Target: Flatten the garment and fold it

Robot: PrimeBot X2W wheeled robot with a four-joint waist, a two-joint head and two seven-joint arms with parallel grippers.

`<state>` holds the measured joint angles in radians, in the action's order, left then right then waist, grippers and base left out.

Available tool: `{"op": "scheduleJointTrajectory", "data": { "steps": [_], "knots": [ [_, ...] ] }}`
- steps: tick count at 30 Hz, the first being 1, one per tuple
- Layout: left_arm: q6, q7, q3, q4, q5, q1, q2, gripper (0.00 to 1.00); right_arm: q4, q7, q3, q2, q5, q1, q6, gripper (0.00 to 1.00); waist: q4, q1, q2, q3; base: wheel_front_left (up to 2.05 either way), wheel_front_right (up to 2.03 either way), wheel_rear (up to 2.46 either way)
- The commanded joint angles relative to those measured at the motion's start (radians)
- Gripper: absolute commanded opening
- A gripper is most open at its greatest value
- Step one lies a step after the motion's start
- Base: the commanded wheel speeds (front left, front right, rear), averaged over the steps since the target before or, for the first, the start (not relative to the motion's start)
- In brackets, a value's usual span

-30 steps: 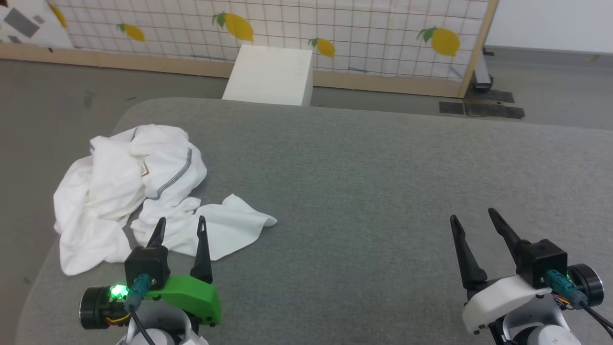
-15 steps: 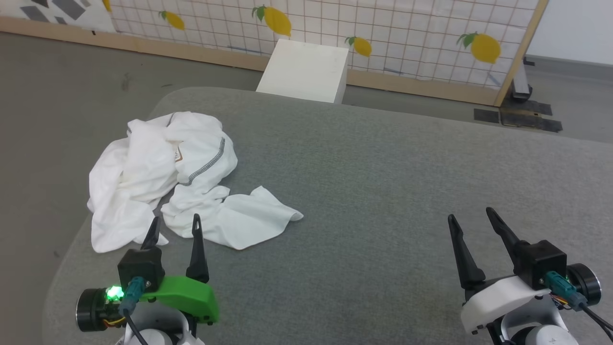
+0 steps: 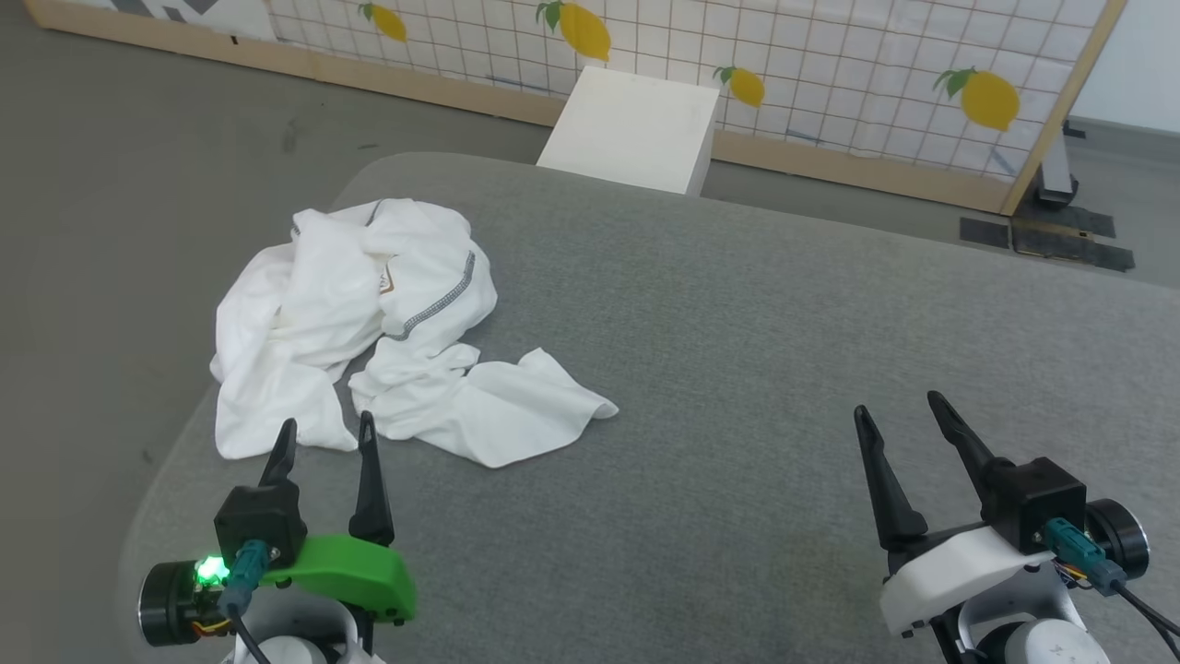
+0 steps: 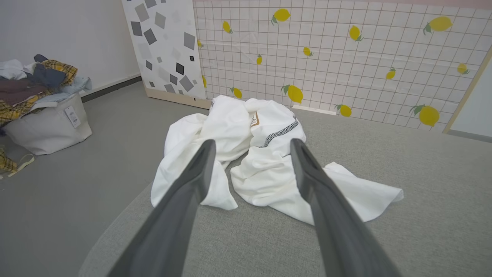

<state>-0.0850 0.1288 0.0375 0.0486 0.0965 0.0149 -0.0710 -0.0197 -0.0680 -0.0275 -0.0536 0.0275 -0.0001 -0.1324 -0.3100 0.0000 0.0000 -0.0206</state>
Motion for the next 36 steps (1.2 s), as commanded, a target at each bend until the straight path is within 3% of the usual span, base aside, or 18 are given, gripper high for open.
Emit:
{"op": "scheduleJointTrajectory", "data": {
  "steps": [1,36],
  "knots": [
    [-0.007,0.011,-0.004,0.003,0.008,-0.008,-0.007,1.0,-0.003,-0.01,-0.002,0.002,0.005,-0.016,0.001,1.0,-0.012,0.0,0.0,-0.003,0.0,0.0,0.0],
    [-0.028,0.083,-0.02,0.023,0.039,-0.015,-0.003,1.0,-0.006,-0.05,-0.008,0.003,0.02,-0.031,0.001,1.0,-0.15,0.0,0.0,-0.012,0.0,0.0,0.0]
  ]
}}
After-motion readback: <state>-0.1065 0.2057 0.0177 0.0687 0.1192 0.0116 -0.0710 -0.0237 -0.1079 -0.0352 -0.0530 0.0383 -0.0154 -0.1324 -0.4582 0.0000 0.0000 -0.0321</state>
